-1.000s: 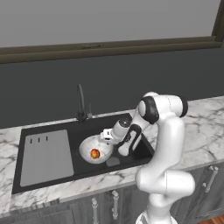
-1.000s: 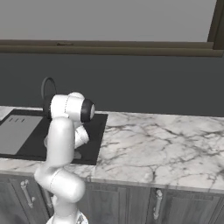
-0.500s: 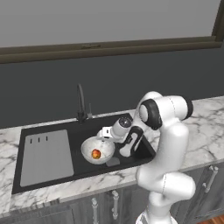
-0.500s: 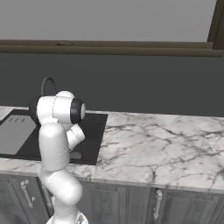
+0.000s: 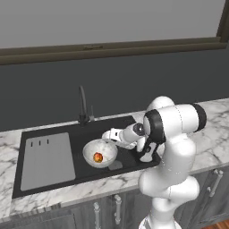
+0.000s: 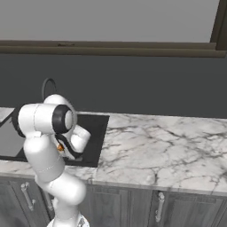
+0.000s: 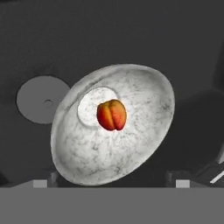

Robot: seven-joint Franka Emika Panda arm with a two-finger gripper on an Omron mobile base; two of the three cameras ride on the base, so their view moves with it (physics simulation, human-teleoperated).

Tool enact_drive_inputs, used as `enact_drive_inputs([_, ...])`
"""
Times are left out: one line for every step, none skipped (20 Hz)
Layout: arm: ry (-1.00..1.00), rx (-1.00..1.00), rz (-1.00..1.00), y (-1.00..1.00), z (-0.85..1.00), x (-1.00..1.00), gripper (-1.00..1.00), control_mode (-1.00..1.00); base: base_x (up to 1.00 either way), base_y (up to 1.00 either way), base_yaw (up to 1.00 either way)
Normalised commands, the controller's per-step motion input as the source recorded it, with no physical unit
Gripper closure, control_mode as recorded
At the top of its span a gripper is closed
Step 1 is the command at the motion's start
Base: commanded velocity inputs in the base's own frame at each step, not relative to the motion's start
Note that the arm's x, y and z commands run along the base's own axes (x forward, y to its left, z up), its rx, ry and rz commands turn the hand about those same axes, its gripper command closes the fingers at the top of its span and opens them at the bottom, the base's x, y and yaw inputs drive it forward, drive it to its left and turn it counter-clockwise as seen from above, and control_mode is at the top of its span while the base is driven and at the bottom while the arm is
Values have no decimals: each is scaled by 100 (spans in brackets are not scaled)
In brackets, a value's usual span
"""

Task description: Pick the peach from the cabinet and place it in the bowl. Then pick the bowl and place it in the sink. Then turn on the sink facuet.

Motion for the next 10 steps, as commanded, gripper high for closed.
enact_drive_inputs([20, 25, -7, 0, 100, 0, -100, -100, 0, 0, 0])
enact_drive_inputs([21, 23, -8, 0, 100, 0, -100, -100, 0, 0, 0])
enact_drive_inputs([21, 21, -10, 0, 100, 0, -100, -100, 0, 0, 0])
enact_drive_inputs([20, 23, -12, -4, 100, 0, -100, -100, 0, 0, 0])
enact_drive_inputs([20, 20, -12, 0, 100, 9, -100, -100, 0, 0, 0])
enact_drive_inputs([21, 12, -13, 0, 100, 11, -100, -100, 0, 0, 0])
enact_drive_inputs([23, 9, -14, 0, 100, 18, -100, -100, 0, 0, 0])
enact_drive_inputs([19, 5, -13, 0, 100, 9, -100, -100, 0, 0, 0])
enact_drive_inputs([16, 6, -11, 0, 100, 0, -100, -100, 0, 0, 0])
enact_drive_inputs([16, 4, -10, 0, 100, 0, -100, -100, 0, 0, 0])
